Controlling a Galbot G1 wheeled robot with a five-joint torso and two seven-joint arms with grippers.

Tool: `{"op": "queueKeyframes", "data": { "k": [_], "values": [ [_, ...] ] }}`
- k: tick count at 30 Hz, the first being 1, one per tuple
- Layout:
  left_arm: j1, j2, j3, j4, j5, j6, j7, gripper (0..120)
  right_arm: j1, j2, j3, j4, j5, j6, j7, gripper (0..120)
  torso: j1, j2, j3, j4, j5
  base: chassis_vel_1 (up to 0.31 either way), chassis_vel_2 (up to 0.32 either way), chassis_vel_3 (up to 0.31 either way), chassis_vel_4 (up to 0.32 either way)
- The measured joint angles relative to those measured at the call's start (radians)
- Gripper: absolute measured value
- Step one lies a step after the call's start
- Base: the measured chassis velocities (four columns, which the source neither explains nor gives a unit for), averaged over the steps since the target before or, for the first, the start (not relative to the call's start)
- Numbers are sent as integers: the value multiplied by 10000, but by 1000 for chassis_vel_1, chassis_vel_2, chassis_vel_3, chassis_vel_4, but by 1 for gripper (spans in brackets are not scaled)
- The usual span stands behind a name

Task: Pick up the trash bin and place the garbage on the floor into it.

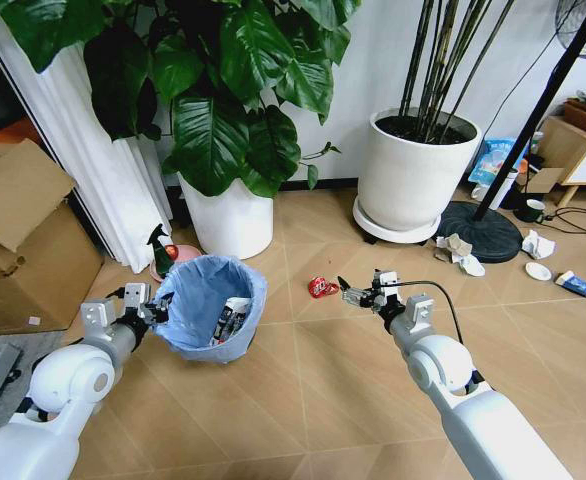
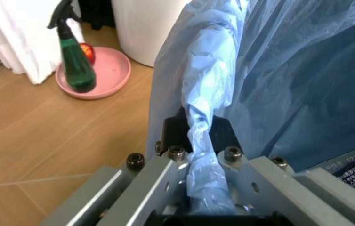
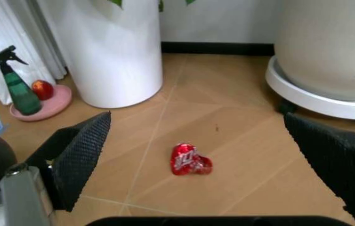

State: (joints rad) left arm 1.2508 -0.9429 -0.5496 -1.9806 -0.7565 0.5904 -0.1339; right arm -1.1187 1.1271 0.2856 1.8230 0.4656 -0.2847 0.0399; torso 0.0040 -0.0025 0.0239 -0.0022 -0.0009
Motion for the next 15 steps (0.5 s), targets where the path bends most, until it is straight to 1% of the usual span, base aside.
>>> {"op": "queueKeyframes", "data": {
  "k": [10, 15],
  "values": [
    [14, -9, 9, -53, 2, -36, -2, 0, -156, 69, 154, -3, -84, 244, -342, 100, 0, 0, 0, -2, 1, -94, -93, 101, 83],
    [51, -14, 6, -61, 14, -69, 5, 0, -226, 101, 155, -18, -163, 332, -347, 100, 0, 0, 0, -1, 0, -83, 35, 92, -34]
  ]
}}
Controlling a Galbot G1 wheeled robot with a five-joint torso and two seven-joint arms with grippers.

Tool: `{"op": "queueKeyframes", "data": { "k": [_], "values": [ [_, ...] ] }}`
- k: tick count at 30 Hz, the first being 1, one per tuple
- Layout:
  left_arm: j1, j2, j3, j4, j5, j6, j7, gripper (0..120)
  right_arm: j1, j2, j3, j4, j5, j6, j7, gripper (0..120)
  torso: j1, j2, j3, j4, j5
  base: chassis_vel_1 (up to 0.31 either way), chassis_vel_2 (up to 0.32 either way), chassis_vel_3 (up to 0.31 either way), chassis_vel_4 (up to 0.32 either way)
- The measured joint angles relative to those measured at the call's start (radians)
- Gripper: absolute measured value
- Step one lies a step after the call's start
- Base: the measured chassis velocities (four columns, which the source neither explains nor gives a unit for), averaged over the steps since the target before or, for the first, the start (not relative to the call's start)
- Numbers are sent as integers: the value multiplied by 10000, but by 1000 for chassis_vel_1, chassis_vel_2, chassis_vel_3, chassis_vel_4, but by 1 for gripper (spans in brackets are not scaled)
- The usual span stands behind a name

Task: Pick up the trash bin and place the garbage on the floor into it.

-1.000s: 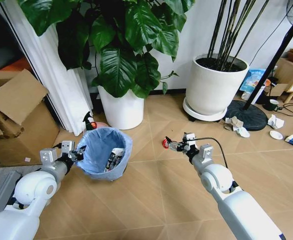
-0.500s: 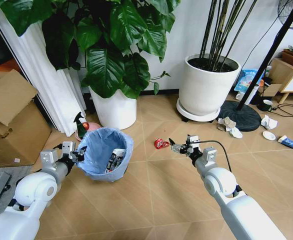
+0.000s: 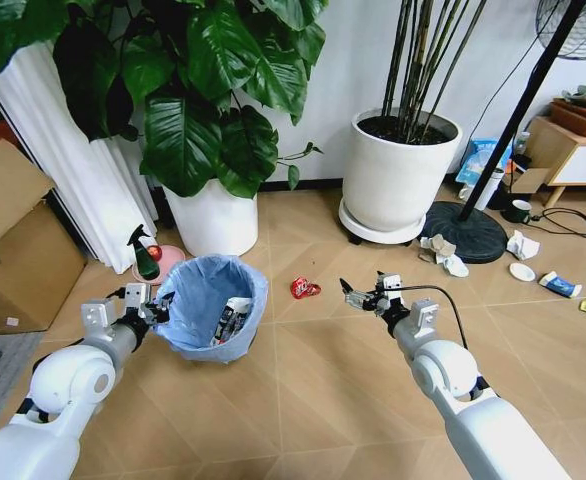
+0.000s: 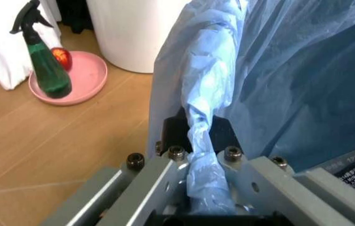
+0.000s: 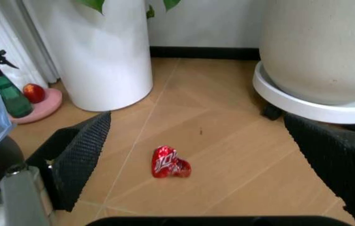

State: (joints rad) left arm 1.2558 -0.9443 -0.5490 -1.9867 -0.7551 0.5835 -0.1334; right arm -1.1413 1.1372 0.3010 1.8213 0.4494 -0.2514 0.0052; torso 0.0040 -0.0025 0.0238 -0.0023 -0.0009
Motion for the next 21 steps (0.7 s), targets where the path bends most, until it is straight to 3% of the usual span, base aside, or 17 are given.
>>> {"op": "queueKeyframes", "data": {
  "k": [10, 21],
  "values": [
    [34, -6, -8, -3, 25, -37, 18, 0, -49, 88, -70, -62, -131, 56, -14, 100, -1, 0, -1, 3, 1, -142, 176, 146, -184],
    [154, -69, -33, 34, 60, 11, 35, 0, 36, 150, -236, -271, -306, 151, -60, 100, 6, -1, 5, -1, -2, -263, 257, 252, -254]
  ]
}}
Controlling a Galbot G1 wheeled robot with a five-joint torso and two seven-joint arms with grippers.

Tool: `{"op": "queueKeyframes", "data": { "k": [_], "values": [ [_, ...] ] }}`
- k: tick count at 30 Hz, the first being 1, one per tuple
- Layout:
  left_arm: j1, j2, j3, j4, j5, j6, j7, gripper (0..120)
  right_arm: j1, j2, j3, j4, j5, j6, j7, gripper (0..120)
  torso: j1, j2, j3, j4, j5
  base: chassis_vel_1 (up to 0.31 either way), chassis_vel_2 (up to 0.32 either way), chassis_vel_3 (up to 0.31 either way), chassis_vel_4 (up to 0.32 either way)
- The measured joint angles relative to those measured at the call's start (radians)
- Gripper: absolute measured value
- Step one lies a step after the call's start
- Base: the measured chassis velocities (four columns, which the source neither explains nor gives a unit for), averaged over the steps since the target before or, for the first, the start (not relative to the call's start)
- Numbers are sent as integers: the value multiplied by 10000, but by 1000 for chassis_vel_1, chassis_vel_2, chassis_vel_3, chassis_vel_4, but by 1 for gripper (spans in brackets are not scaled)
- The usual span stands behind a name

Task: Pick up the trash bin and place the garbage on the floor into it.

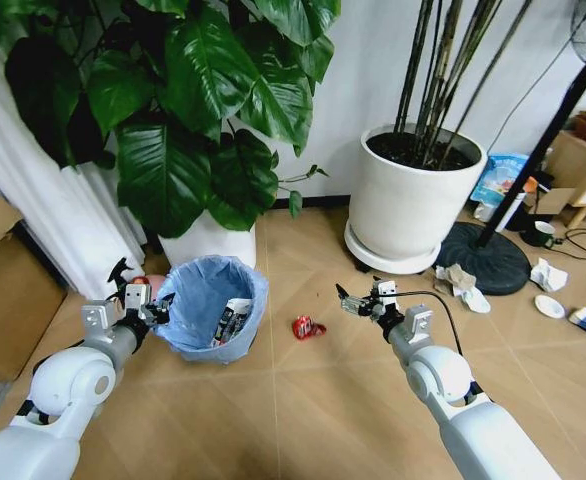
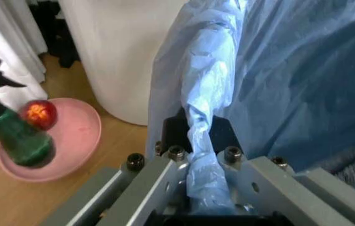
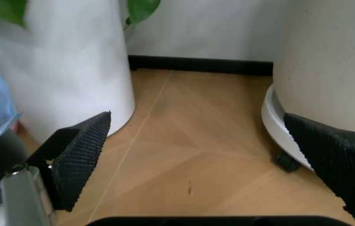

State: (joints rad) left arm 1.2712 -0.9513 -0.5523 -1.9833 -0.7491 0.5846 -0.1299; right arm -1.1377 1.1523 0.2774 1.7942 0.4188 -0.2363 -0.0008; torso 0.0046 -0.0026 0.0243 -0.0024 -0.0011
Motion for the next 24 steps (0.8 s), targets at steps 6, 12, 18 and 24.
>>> {"op": "queueKeyframes", "data": {
  "k": [6, 12, 18, 24],
  "values": [
    [358, -60, -70, -106, 116, 30, 1, 0, 309, -29, -151, -393, -15, -2, -135, 100, -2, 0, -2, 4, 2, -109, 127, 44, -73],
    [735, -96, -135, -251, 250, 53, 6, 0, 868, 13, -737, -1586, 90, -42, -550, 100, -10, 2, -8, 3, 2, 54, -57, -29, 97],
    [939, -101, -210, -383, 265, 57, 2, 0, 1121, 244, -1150, -2528, -29, 71, -910, 100, -9, 1, -6, 1, 2, 13, -22, -17, 17],
    [1253, -121, -351, -661, 253, 58, -131, 0, 1579, 910, -1907, -4333, -753, 440, -1450, 100, -6, 1, -4, 3, 1, 0, 0, 0, 0]
  ]
}}
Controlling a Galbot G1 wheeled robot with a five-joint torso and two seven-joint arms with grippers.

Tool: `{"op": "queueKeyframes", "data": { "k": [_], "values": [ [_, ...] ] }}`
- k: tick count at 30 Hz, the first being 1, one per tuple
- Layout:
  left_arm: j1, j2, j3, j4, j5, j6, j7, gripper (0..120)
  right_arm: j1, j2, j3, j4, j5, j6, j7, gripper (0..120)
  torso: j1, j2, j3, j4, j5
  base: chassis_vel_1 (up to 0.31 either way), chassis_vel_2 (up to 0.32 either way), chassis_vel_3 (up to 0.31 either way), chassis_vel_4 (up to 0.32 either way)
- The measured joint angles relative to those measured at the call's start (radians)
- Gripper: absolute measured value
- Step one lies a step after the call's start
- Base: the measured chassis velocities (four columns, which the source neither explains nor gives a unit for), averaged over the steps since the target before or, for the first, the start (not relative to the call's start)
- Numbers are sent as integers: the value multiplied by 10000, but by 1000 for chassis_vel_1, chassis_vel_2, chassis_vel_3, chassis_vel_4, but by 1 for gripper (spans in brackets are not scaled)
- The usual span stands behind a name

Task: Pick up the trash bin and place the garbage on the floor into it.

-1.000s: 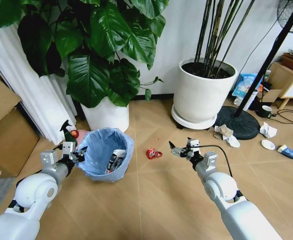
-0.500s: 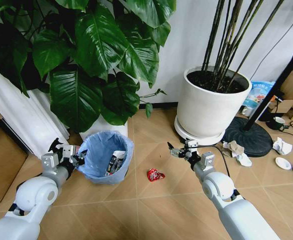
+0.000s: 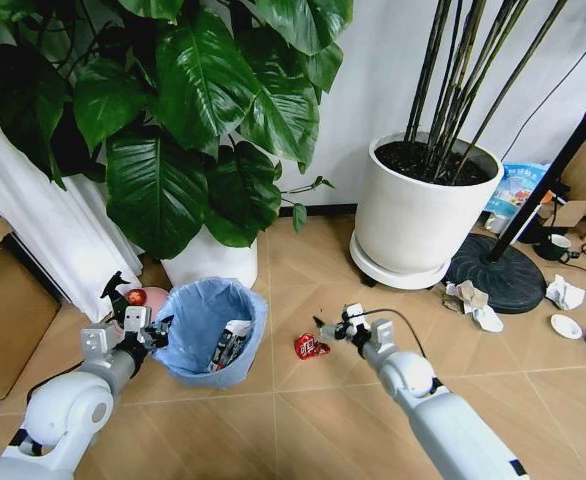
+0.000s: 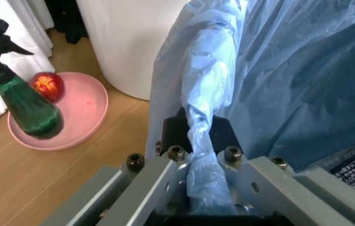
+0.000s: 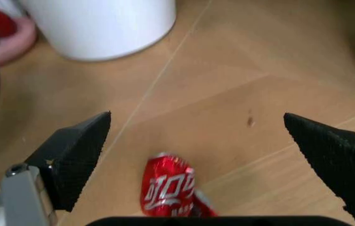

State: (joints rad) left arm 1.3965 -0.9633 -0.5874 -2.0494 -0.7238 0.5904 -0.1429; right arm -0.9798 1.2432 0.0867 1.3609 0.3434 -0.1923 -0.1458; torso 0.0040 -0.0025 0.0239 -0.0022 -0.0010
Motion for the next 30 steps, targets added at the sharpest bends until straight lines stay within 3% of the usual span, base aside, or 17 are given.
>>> {"op": "queueKeyframes", "data": {
  "k": [15, 30],
  "values": [
    [41, 133, 41, -175, -122, -39, -270, 0, 796, 1005, -357, -2729, -1375, 541, -397, 100, 0, 0, 0, -1, 0, 0, 0, 0, 0],
    [18, 221, 115, -268, -175, -76, -383, 0, 1800, 2024, 125, -4934, -2249, 1204, -807, 100, 1, 0, 0, 0, 0, 0, 0, 0, 0]
  ]
}}
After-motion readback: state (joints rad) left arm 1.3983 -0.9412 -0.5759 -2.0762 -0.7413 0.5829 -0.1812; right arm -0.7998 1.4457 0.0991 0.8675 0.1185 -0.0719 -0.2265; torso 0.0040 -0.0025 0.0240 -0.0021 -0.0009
